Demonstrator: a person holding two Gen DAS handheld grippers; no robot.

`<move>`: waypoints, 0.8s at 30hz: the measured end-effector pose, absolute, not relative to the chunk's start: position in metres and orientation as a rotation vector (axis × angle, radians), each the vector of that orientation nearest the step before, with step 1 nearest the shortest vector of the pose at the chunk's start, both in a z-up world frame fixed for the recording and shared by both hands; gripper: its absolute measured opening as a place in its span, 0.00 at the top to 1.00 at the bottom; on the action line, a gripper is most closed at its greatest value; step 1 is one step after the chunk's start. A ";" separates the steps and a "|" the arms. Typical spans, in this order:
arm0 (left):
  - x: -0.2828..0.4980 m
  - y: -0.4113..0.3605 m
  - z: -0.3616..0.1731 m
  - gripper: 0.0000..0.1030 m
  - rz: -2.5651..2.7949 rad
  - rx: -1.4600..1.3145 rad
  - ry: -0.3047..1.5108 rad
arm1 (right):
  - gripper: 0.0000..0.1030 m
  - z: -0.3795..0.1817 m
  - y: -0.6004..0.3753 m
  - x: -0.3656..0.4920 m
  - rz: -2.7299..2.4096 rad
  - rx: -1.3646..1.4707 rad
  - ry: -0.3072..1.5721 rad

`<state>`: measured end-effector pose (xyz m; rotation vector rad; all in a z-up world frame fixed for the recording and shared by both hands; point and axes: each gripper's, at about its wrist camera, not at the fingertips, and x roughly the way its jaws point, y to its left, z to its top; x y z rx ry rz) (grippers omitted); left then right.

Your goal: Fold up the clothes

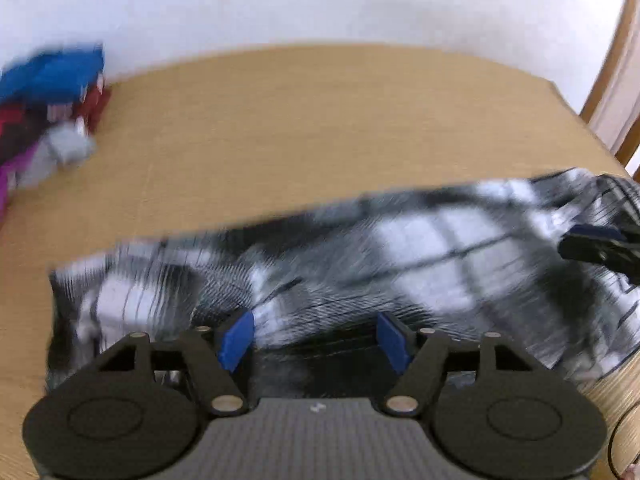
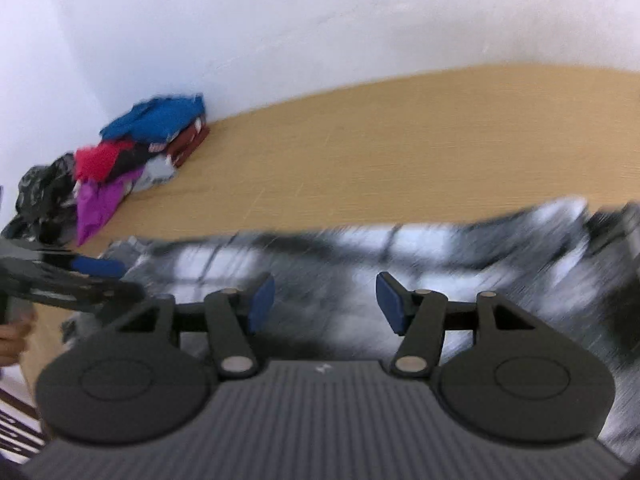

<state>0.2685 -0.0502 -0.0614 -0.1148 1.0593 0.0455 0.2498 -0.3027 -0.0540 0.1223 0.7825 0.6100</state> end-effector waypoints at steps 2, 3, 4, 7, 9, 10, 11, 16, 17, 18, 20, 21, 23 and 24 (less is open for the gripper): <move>0.260 -0.031 -0.079 0.27 0.023 -0.179 1.087 | 0.43 -0.058 -0.281 0.236 0.605 0.107 0.791; 0.253 -0.025 -0.083 0.26 -0.006 -0.197 1.066 | 0.42 -0.064 -0.268 0.228 0.602 0.085 0.790; 0.249 -0.022 -0.084 0.26 -0.034 -0.198 1.049 | 0.37 -0.071 -0.255 0.224 0.576 0.034 0.790; 0.245 -0.019 -0.081 0.26 -0.089 -0.162 1.042 | 0.33 -0.090 -0.221 0.213 0.477 -0.140 0.779; 0.239 -0.014 -0.074 0.26 -0.107 -0.151 1.038 | 0.33 -0.089 -0.203 0.204 0.404 -0.237 0.759; 0.234 -0.008 -0.070 0.26 -0.105 -0.151 1.026 | 0.33 -0.084 -0.195 0.200 0.382 -0.248 0.754; 0.228 -0.001 -0.066 0.25 -0.102 -0.152 1.012 | 0.35 -0.076 -0.190 0.193 0.387 -0.238 0.736; 0.195 0.047 -0.062 0.22 -0.015 -0.245 0.974 | 0.35 -0.046 -0.156 0.158 0.498 -0.222 0.627; 0.191 0.056 -0.066 0.22 0.019 -0.258 0.988 | 0.35 -0.047 -0.147 0.153 0.536 -0.239 0.622; 0.187 0.064 -0.072 0.22 0.058 -0.269 1.006 | 0.35 -0.048 -0.138 0.149 0.576 -0.258 0.621; 0.180 0.074 -0.079 0.24 0.135 -0.277 1.038 | 0.35 -0.064 -0.121 0.146 0.642 -0.303 0.656; 0.174 0.079 -0.080 0.24 0.167 -0.281 1.045 | 0.36 -0.077 -0.113 0.147 0.672 -0.328 0.703; 0.162 0.086 -0.077 0.24 0.200 -0.270 1.033 | 0.33 -0.103 -0.100 0.151 0.661 -0.366 0.771; 0.158 0.088 -0.074 0.24 0.207 -0.253 1.029 | 0.33 -0.103 -0.099 0.151 0.649 -0.354 0.763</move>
